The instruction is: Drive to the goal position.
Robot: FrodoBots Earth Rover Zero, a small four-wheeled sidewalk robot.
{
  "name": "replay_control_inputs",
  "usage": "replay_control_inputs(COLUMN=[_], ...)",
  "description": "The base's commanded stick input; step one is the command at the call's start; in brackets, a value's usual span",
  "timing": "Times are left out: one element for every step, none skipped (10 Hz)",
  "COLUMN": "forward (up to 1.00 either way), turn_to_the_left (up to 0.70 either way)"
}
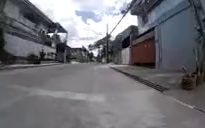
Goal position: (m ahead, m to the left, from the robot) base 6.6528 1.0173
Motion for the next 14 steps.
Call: replay_control_inputs(forward=[1.00, 1.00, 1.00, 1.00, 1.00, 1.00, 1.00, 1.00, 1.00, 1.00, 1.00, 1.00, 1.00, 1.00], turn_to_the_left=[0.00, 0.00, 0.00, 0.00, 0.00, 0.00, 0.00, 0.00, 0.00, 0.00, 0.00, 0.00, 0.00, 0.00])
